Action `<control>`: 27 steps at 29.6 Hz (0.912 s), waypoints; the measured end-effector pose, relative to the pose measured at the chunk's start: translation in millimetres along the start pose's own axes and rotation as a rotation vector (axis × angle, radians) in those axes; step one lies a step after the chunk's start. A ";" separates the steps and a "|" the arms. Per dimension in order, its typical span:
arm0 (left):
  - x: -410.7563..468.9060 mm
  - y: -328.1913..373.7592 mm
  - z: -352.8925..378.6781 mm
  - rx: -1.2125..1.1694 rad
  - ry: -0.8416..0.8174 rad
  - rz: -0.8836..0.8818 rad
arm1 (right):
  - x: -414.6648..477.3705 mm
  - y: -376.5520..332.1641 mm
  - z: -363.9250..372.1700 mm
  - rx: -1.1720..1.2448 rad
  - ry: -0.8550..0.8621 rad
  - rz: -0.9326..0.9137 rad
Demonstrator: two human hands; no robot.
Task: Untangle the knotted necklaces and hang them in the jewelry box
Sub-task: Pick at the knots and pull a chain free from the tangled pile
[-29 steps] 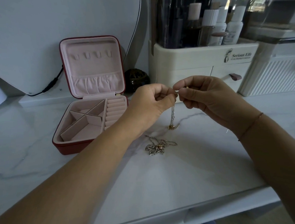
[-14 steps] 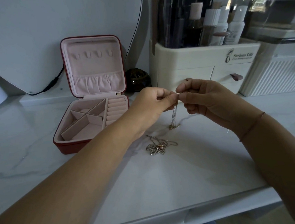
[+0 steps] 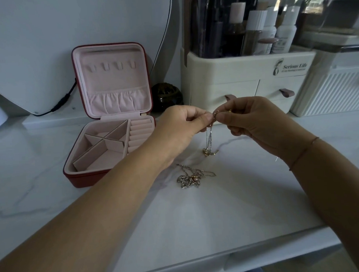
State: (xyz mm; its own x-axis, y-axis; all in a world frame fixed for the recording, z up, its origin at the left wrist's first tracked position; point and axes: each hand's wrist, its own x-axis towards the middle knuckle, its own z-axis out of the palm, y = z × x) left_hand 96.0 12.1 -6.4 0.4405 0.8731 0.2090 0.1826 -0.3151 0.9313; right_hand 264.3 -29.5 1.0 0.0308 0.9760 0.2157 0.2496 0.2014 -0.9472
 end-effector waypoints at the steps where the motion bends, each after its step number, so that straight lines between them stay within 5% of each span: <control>1: -0.2 0.1 0.3 0.002 0.001 0.002 | 0.2 0.1 -0.1 -0.007 0.007 -0.006; 13: 0.0 1.8 0.8 -0.068 0.028 -0.060 | 0.2 0.2 0.7 0.009 0.014 0.023; 21: 4.9 6.5 -0.5 -0.563 -0.072 -0.218 | -2.7 -0.4 3.3 -0.208 -0.035 0.074; 27: 7.0 5.9 -13.0 -0.766 0.006 -0.246 | 2.9 -3.2 -6.6 0.274 0.104 0.172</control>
State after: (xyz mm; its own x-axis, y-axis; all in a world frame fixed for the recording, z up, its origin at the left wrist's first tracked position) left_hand 88.7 21.1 4.5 0.4607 0.8871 -0.0294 -0.3811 0.2276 0.8961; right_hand 270.0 -27.8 6.2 0.1521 0.9867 0.0565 -0.0374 0.0629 -0.9973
